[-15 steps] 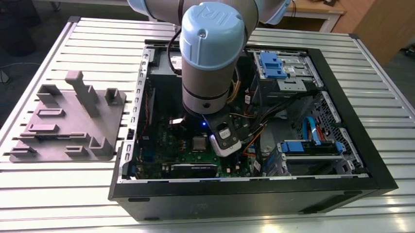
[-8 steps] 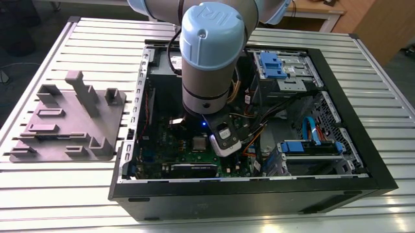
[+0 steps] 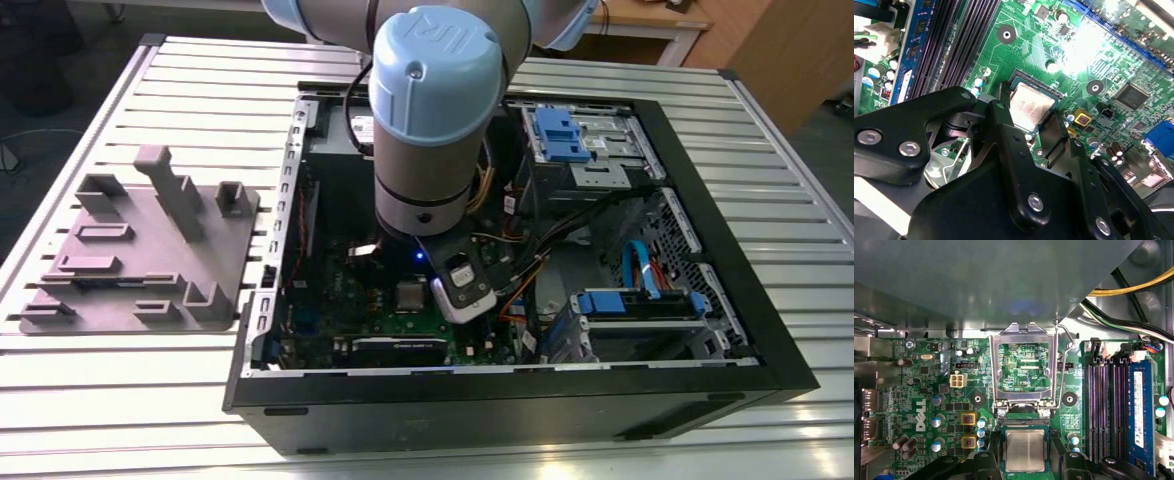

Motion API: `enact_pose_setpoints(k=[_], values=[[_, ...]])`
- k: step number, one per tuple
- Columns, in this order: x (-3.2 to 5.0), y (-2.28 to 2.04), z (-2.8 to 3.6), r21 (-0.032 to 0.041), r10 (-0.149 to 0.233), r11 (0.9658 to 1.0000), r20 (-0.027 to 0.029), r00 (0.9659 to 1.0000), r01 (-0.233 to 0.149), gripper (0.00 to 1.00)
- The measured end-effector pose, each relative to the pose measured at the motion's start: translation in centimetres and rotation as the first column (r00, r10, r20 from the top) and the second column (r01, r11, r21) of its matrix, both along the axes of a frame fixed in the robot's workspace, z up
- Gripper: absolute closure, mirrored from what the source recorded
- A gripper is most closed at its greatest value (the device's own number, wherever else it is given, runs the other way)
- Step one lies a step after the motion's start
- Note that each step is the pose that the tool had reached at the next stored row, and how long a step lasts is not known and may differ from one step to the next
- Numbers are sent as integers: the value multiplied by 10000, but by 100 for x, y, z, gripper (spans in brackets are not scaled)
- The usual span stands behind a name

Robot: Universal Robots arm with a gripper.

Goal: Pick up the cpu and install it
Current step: 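Place the cpu into insertion slot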

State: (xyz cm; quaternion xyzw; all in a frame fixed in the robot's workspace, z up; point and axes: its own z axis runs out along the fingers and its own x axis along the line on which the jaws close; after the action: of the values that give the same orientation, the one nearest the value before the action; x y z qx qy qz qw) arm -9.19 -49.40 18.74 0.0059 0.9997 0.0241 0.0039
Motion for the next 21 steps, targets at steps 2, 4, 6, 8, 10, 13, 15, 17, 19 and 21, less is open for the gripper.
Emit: enact_pose_setpoints(k=[2, 4, 6, 8, 10, 13, 15, 17, 19, 21], values=[[0, -2, 0, 2, 0, 10000, 1, 10000, 0, 53], [-1, -7, -1, 4, -2, 10000, 1, 10000, 2, 53], [0, -11, -1, 3, 0, 10000, 1, 10000, 0, 53], [0, -12, 0, 1, -1, 10000, 0, 10000, 1, 53], [0, -13, 0, 0, -1, 10000, 0, 10000, 1, 53], [0, -13, 0, 1, -1, 10000, 1, 10000, 1, 53], [0, -14, 0, 1, 0, 10000, 1, 10000, 0, 53], [0, -14, 0, 1, 0, 10000, 0, 10000, 0, 53], [2, -14, -2, 4, 2, 10000, 8, 10000, -2, 52], [1, -14, -3, 8, 1, 10000, 3, 10000, -1, 47]])
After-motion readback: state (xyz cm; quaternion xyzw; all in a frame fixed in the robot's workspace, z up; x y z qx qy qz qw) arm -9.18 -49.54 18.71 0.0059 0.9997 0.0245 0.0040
